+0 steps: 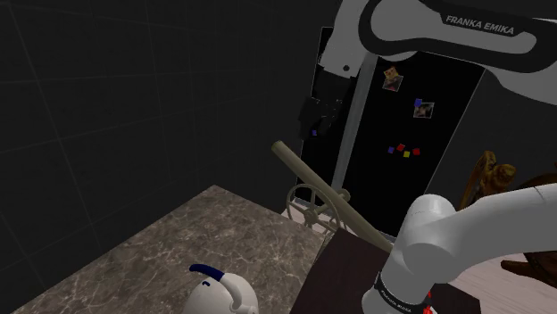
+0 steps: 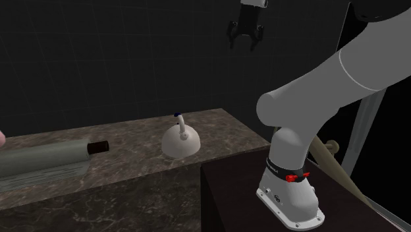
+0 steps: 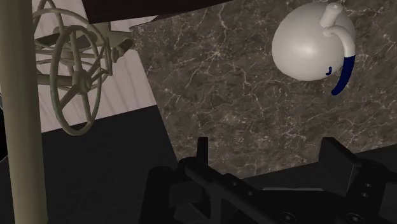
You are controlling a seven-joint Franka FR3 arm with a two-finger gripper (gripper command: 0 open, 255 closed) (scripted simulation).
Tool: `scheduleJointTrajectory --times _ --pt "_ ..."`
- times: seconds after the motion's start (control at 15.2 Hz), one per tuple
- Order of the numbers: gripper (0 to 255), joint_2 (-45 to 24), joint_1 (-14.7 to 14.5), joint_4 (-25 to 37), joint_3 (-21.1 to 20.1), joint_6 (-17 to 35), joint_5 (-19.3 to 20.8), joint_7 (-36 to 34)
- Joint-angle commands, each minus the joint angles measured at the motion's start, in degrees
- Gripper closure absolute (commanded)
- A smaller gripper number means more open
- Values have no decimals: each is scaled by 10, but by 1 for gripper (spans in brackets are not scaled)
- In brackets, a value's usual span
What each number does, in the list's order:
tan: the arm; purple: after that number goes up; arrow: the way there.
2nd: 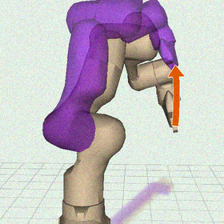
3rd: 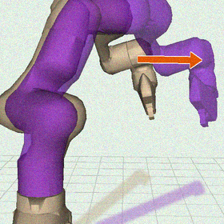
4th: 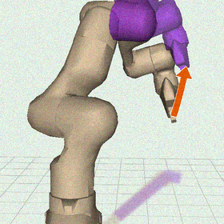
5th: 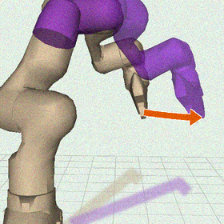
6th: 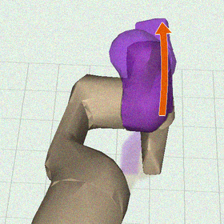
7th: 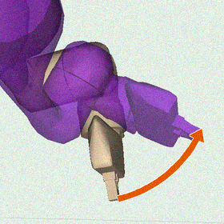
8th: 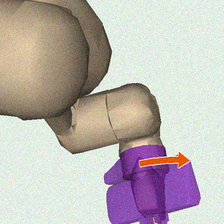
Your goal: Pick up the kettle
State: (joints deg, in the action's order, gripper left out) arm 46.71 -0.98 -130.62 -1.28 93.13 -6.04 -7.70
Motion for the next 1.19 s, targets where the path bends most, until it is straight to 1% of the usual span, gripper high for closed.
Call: scheduleJointTrajectory --times 0.0,0.59,1.12 --pt "0 0 0 0 0 0 0 0" --pt "0 -44 -37 -78 -92 116 -41 -52" --pt "0 -131 -65 -108 -179 228 -66 -102"
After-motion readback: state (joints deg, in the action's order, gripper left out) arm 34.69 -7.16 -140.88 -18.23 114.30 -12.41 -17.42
